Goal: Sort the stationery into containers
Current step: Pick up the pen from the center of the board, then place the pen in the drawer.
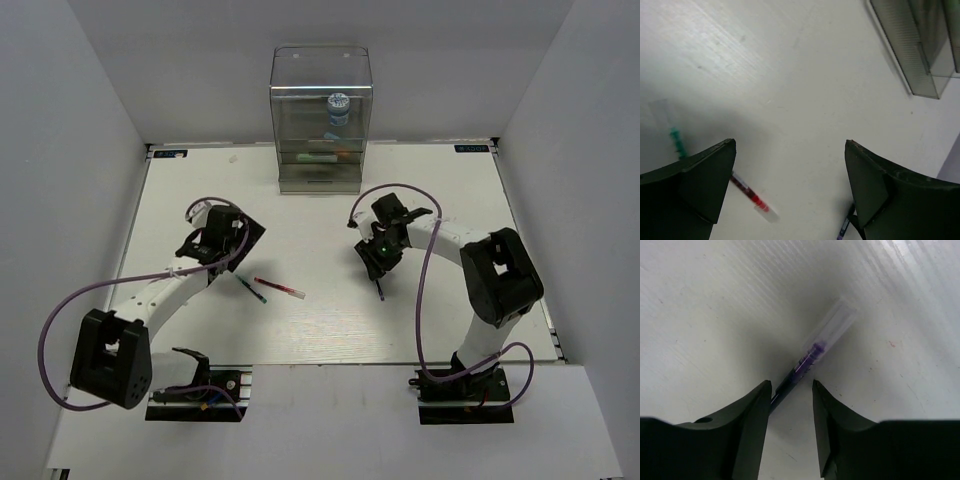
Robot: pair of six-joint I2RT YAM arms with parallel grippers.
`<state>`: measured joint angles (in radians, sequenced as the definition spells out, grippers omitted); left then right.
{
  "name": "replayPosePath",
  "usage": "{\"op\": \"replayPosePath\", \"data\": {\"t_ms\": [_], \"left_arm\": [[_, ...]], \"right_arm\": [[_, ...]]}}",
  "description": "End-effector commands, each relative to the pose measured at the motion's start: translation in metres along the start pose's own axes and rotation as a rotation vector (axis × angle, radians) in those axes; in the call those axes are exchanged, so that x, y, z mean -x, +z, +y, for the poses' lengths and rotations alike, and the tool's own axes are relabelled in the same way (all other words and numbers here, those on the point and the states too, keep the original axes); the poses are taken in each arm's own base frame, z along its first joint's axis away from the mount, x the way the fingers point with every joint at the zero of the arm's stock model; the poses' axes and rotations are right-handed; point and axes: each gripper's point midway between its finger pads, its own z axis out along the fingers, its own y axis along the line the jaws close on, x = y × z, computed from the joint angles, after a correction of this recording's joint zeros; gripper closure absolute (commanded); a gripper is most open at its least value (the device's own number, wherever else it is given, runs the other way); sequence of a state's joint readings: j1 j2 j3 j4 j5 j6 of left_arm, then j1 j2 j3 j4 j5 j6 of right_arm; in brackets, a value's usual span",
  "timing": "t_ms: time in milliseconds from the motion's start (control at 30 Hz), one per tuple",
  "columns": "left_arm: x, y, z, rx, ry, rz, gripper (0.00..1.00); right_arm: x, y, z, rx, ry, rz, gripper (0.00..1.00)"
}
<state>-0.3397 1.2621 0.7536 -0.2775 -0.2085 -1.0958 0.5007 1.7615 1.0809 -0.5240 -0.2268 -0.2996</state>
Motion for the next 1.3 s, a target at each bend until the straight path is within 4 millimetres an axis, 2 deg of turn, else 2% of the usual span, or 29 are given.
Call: {"op": "replayPosePath", "data": {"t_ms": [0,33,133,167,200,267,333,400,433,467,533,567,600,633,667,800,833,867,900,967,1000,1067,1100,1167,1200,1233,1267], "left_arm": [[0.014,-0.019,0.018,0.073,-0.058,-0.071,0.01],[0.015,-0.021,0.021,0.083,-0.065,-0.078,0.01],[0.01,-0.025,0.035,0.14,-0.09,-0.066,0.01],[0.005,-0.028,0.045,0.184,-0.09,-0.048,0.01],[0.001,-0.029,0.05,0.201,-0.094,-0.031,0.01],[-0.006,-0.028,0.058,0.252,-0.106,-0.002,0.01],[-0.014,-0.029,0.067,0.289,-0.097,0.034,0.02],[-0.018,-0.029,0.07,0.305,-0.093,0.052,0.02],[-0.02,-0.026,0.073,0.317,-0.089,0.058,0.02],[-0.019,-0.028,0.071,0.317,-0.089,0.058,0.02],[-0.025,-0.024,0.074,0.346,-0.072,0.077,0.03],[-0.024,-0.022,0.071,0.346,-0.072,0.077,0.05],[-0.025,-0.022,0.073,0.363,-0.067,0.084,0.05],[-0.026,-0.022,0.075,0.38,-0.062,0.091,0.07],[-0.027,-0.018,0.075,0.392,-0.059,0.096,0.09],[-0.032,-0.017,0.077,0.411,-0.056,0.125,0.14],[-0.034,-0.017,0.081,0.419,-0.054,0.128,0.15],[-0.035,-0.016,0.078,0.405,-0.059,0.132,0.15],[-0.037,-0.016,0.082,0.415,-0.056,0.136,0.15],[-0.037,-0.016,0.082,0.415,-0.056,0.136,0.15],[-0.037,-0.016,0.082,0.415,-0.056,0.136,0.15],[-0.037,-0.016,0.082,0.415,-0.056,0.136,0.15],[-0.037,-0.016,0.082,0.415,-0.056,0.136,0.15],[-0.037,-0.016,0.082,0.415,-0.056,0.136,0.15],[-0.038,-0.014,0.084,0.423,-0.054,0.14,0.15],[-0.038,-0.014,0.083,0.424,-0.063,0.138,0.15],[-0.041,-0.013,0.084,0.428,-0.063,0.151,0.15]], "right_arm": [[-0.019,0.01,-0.004,-0.067,0.016,0.067,0.56],[-0.021,0.012,-0.006,-0.088,0.007,0.074,0.58],[-0.029,0.016,-0.002,-0.084,-0.031,0.098,0.75],[-0.029,0.015,-0.002,-0.078,-0.058,0.099,0.84],[-0.032,0.015,-0.001,-0.07,-0.072,0.105,0.88],[-0.026,0.012,0.0,-0.059,-0.1,0.083,0.96],[-0.012,0.007,-0.004,-0.056,-0.182,0.047,1.0],[0.021,-0.003,-0.01,-0.069,-0.293,-0.028,1.0],[0.031,-0.006,-0.016,-0.083,-0.345,-0.042,1.0],[0.06,-0.018,-0.021,-0.109,-0.386,-0.103,1.0],[0.095,-0.027,-0.031,-0.158,-0.506,-0.184,1.0],[0.106,-0.029,-0.036,-0.18,-0.529,-0.207,1.0],[0.137,-0.047,-0.043,-0.225,-0.564,-0.28,1.0],[0.155,-0.044,-0.047,-0.254,-0.634,-0.317,1.0],[0.185,-0.063,-0.053,-0.301,-0.66,-0.382,1.0],[0.24,-0.068,-0.069,-0.362,-0.753,-0.475,1.0],[0.257,-0.079,-0.073,-0.392,-0.774,-0.513,1.0],[0.261,-0.07,-0.08,-0.398,-0.812,-0.503,1.0],[0.277,-0.075,-0.084,-0.419,-0.834,-0.54,1.0],[0.293,-0.076,-0.086,-0.425,-0.887,-0.595,1.0],[0.295,-0.065,-0.093,-0.412,-0.898,-0.597,1.0],[0.31,-0.07,-0.095,-0.43,-0.949,-0.652,1.0],[0.309,-0.059,-0.104,-0.429,-0.944,-0.648,1.0],[0.323,-0.063,-0.105,-0.44,-0.974,-0.693,1.0],[0.32,-0.051,-0.112,-0.43,-0.964,-0.683,1.0],[0.328,-0.056,-0.113,-0.435,-0.973,-0.707,1.0],[0.327,-0.044,-0.116,-0.425,-0.971,-0.7,1.0]]}}
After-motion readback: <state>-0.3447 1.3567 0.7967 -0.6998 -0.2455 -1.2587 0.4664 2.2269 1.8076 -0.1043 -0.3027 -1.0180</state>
